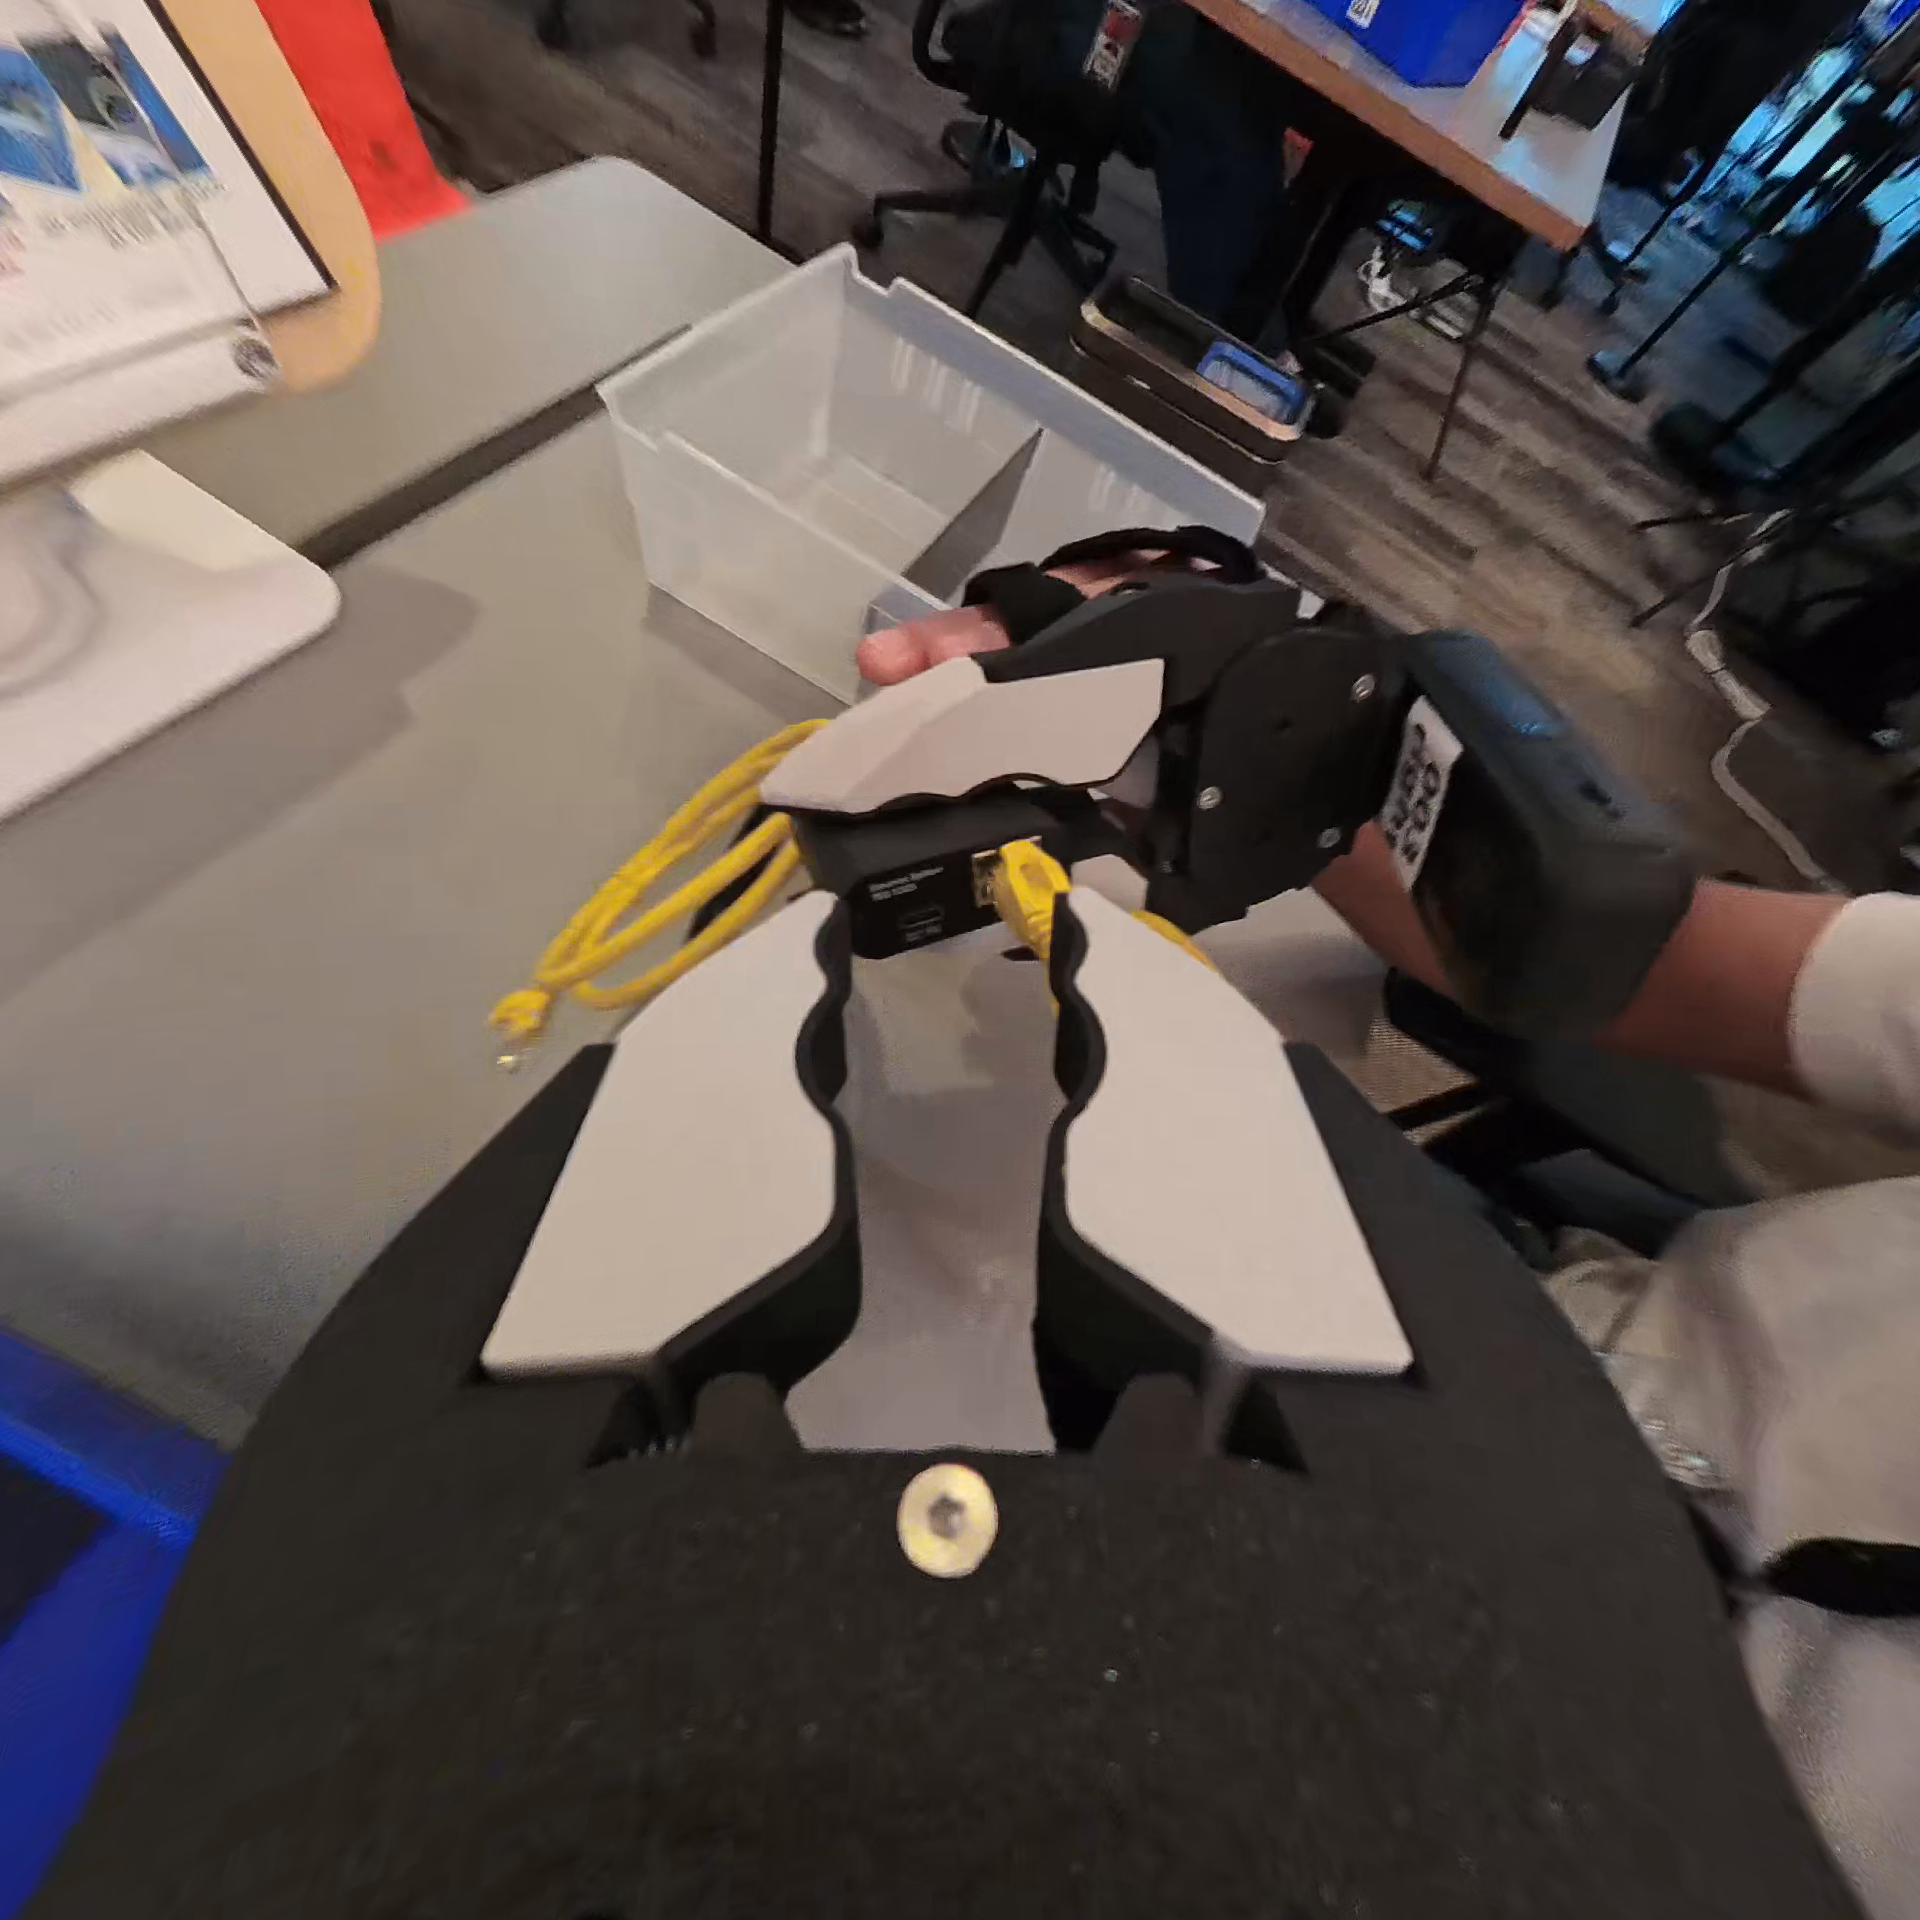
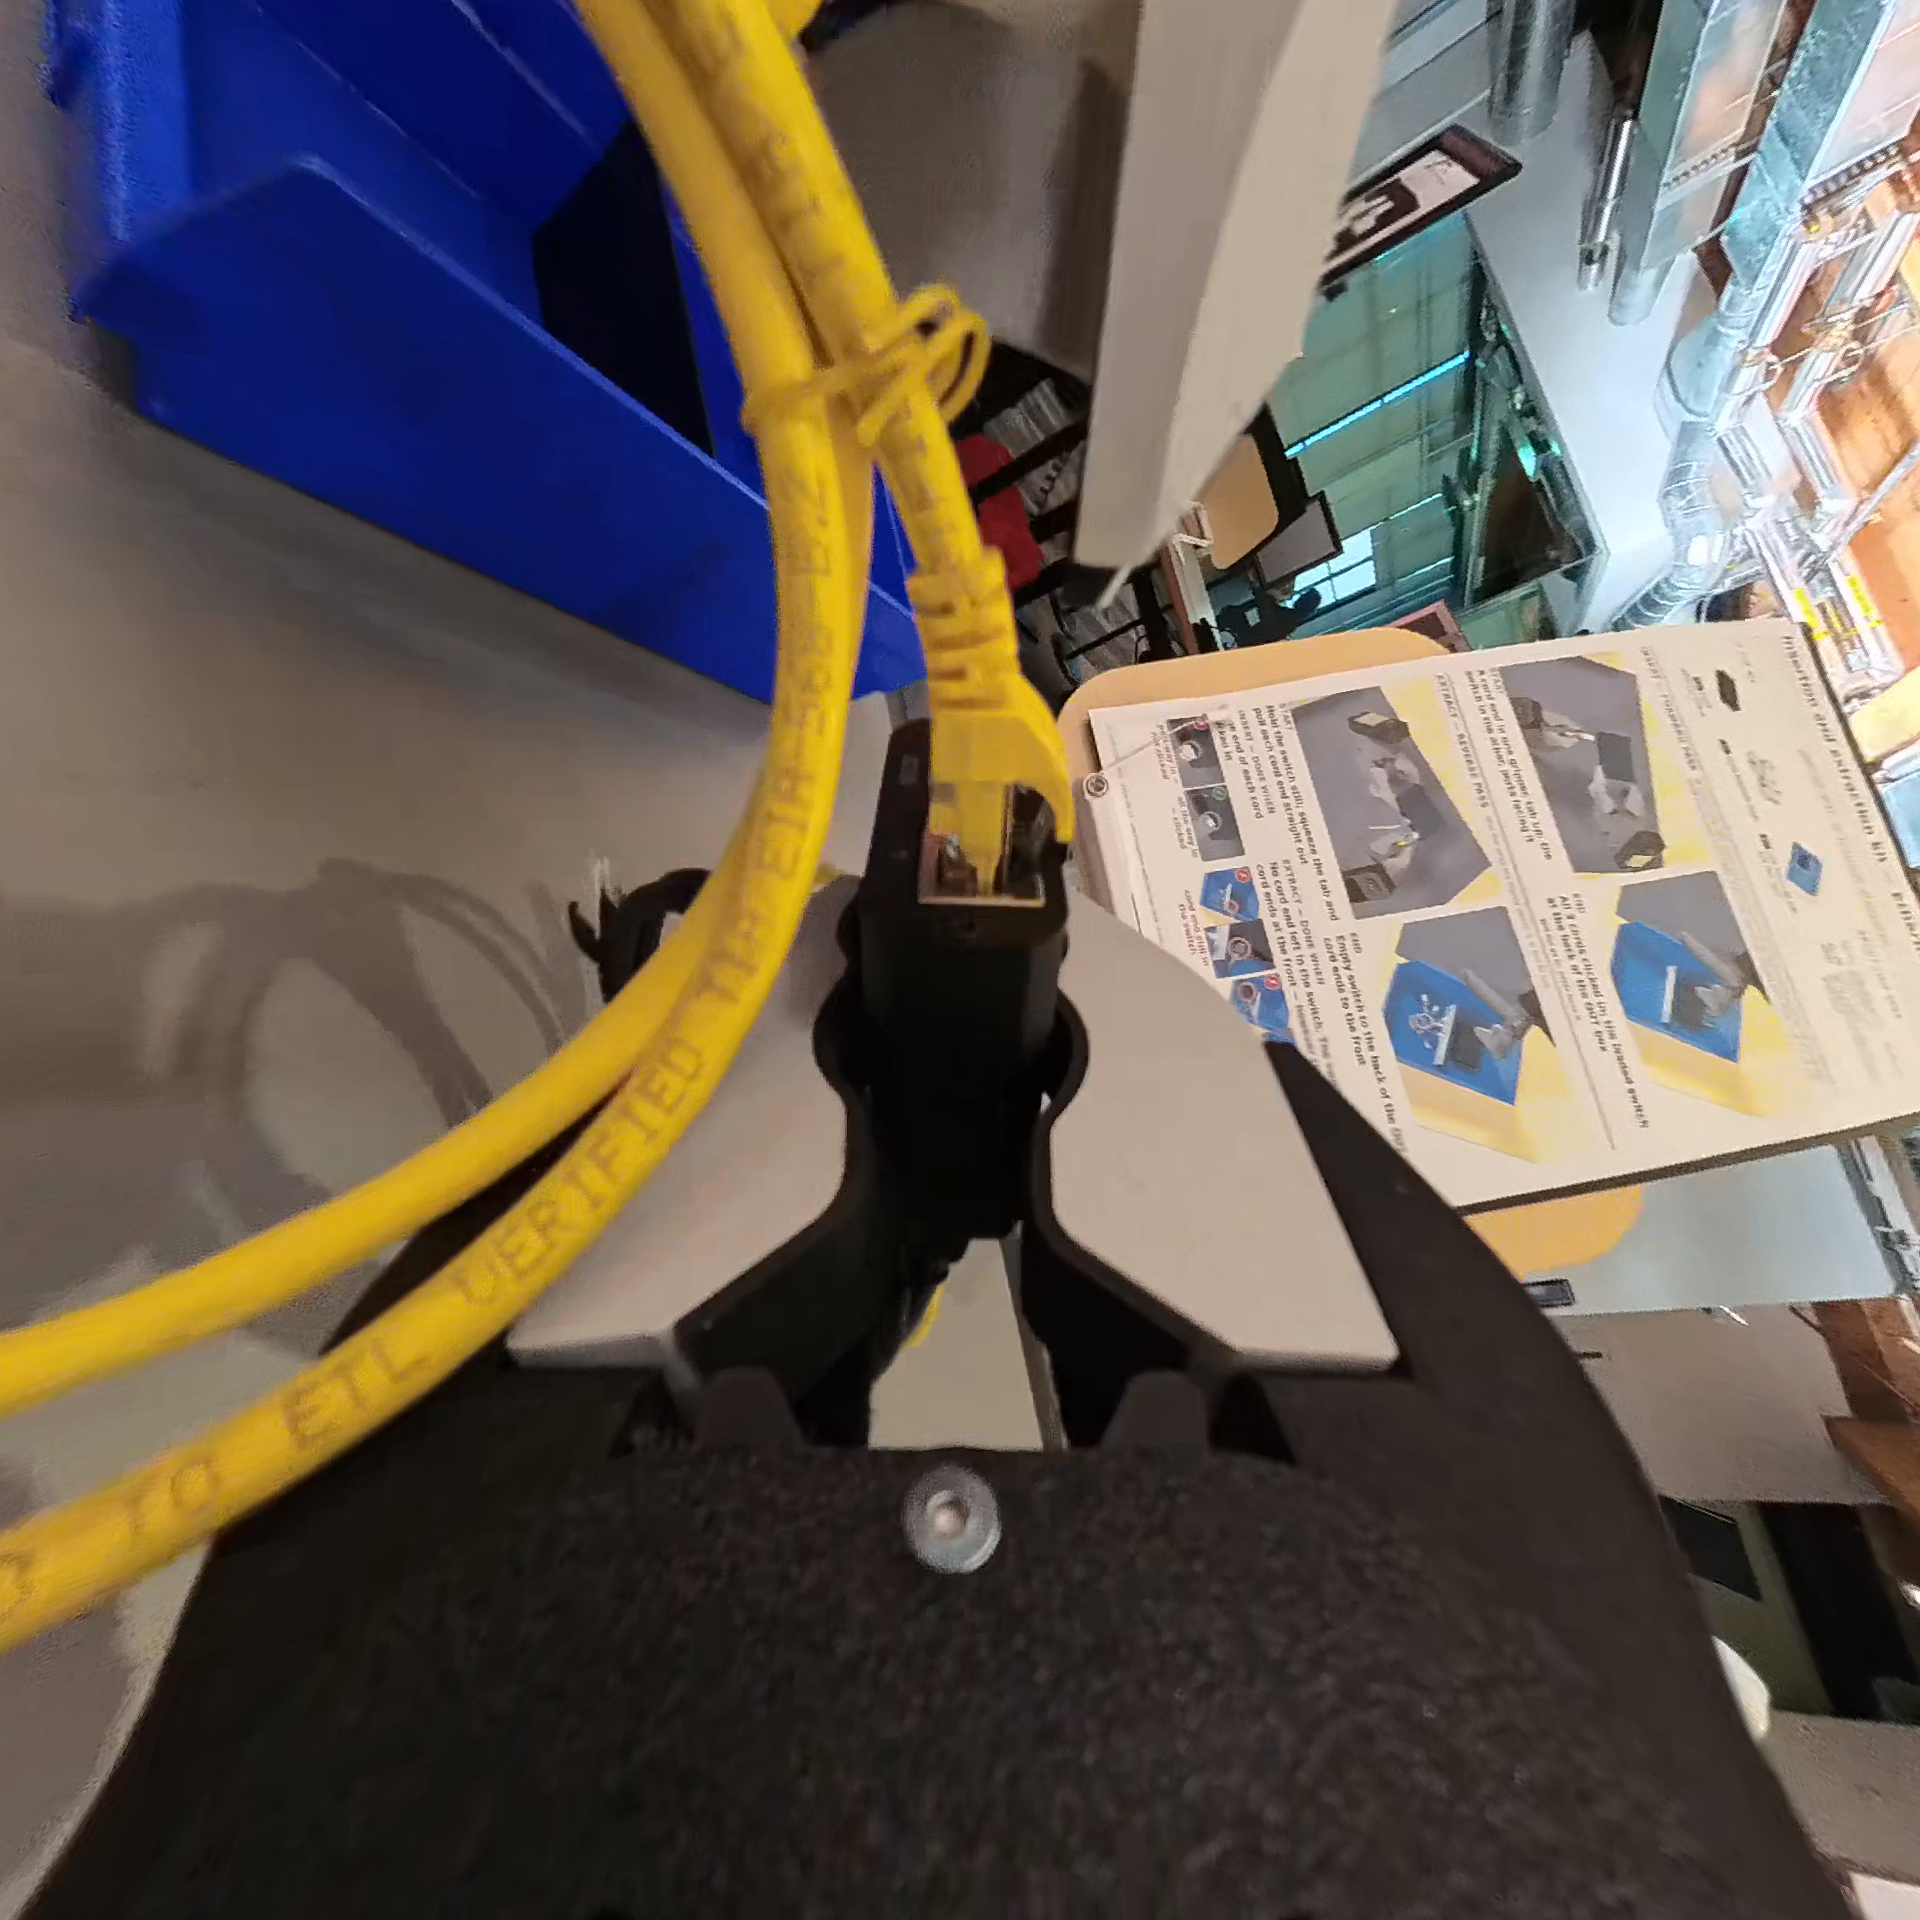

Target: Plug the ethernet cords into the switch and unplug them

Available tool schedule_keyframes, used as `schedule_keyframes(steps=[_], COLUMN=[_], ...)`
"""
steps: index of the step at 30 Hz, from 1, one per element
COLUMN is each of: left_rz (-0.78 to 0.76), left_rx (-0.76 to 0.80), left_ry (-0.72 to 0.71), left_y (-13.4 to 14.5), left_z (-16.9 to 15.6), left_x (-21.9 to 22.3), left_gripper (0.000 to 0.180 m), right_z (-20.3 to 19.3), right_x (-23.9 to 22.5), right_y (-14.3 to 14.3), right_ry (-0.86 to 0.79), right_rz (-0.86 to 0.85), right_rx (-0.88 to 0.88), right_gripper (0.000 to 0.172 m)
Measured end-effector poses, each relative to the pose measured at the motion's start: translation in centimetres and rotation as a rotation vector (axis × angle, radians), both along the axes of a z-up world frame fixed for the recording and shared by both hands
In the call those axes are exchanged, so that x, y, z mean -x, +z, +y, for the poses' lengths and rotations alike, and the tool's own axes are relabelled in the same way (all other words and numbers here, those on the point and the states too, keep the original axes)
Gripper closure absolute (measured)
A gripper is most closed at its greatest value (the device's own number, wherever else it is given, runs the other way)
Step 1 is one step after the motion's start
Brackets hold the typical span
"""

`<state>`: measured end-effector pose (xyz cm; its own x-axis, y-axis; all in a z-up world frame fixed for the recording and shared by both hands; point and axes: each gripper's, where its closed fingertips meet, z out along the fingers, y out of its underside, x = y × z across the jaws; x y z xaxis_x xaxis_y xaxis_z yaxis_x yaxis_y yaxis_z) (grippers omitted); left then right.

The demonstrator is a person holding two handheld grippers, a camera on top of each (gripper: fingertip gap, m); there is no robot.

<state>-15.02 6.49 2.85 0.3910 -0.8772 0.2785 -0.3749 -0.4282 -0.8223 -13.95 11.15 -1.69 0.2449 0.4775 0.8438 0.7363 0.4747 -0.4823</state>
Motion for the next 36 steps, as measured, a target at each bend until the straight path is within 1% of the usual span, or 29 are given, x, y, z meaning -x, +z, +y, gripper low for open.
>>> schedule_keyframes(steps=[3, 5, 6, 7, 11, 12, 13, 15, 17, 22, 25, 30, 32, 33, 35, 36], left_rz=[-0.054, -0.085, -0.065, -0.021, 0.199, 0.240, 0.277, 0.319, 0.305, 0.262, 0.261, 0.217, 0.216, 0.198, 0.136, 0.083], left_rx=[0.074, 0.085, 0.077, 0.062, -0.014, -0.043, -0.065, -0.095, -0.083, -0.022, -0.028, -0.022, -0.063, -0.113, -0.237, -0.309], left_ry=[-0.005, -0.023, -0.024, -0.027, -0.027, -0.019, -0.013, -0.006, -0.020, -0.019, -0.006, 0.011, -0.012, -0.041, -0.119, -0.165], left_y=[1.2, 2.3, 2.2, 1.7, -1.7, -2.3, -2.9, -3.4, -3.3, -3.2, -3.3, -3.4, -3.7, -3.6, -2.6, -1.7], left_z=[-0.4, -0.9, -1.0, -1.2, -1.4, -1.1, -0.9, -0.6, -0.8, -1.1, -1.1, -1.4, -1.3, -1.4, -1.7, -2.1], left_x=[0.0, 0.0, 0.0, -0.1, -0.5, -0.5, -0.5, -0.4, -0.5, -0.5, -0.2, 0.1, 0.1, -0.1, -0.2, -0.1], left_gripper=[0.141, 0.137, 0.136, 0.136, 0.135, 0.138, 0.143, 0.151, 0.167, 0.168, 0.168, 0.168, 0.167, 0.167, 0.165, 0.162], right_z=[0.3, 0.4, 0.5, 0.6, 0.6, 0.5, 0.4, 0.0, 0.1, -0.2, -0.1, -0.4, -0.4, -0.4, -0.7, -1.1], right_x=[-0.2, -0.2, -0.2, -0.2, 0.1, 0.2, 0.4, 0.6, 0.4, 0.5, 0.6, 1.0, 1.1, 1.0, 0.9, 0.9], right_y=[0.2, 0.2, 0.1, 0.0, -0.2, -0.2, -0.2, 0.1, 0.1, 0.2, 0.1, 0.2, -0.2, -0.2, 0.3, 0.5], right_ry=[-0.045, -0.066, -0.076, -0.086, -0.096, -0.096, -0.088, -0.080, -0.086, -0.073, -0.073, -0.037, -0.036, -0.035, -0.009, 0.014], right_rz=[-0.022, -0.037, -0.047, -0.062, -0.076, -0.078, -0.078, -0.076, -0.079, -0.073, -0.092, -0.102, -0.123, -0.125, -0.091, -0.071], right_rx=[-0.021, -0.038, -0.047, -0.054, -0.061, -0.059, -0.061, -0.071, -0.067, -0.071, -0.068, -0.085, -0.085, -0.086, -0.079, -0.066], right_gripper=[0.141, 0.141, 0.141, 0.141, 0.142, 0.142, 0.146, 0.146, 0.146, 0.147, 0.146, 0.146, 0.146, 0.146, 0.146, 0.146])
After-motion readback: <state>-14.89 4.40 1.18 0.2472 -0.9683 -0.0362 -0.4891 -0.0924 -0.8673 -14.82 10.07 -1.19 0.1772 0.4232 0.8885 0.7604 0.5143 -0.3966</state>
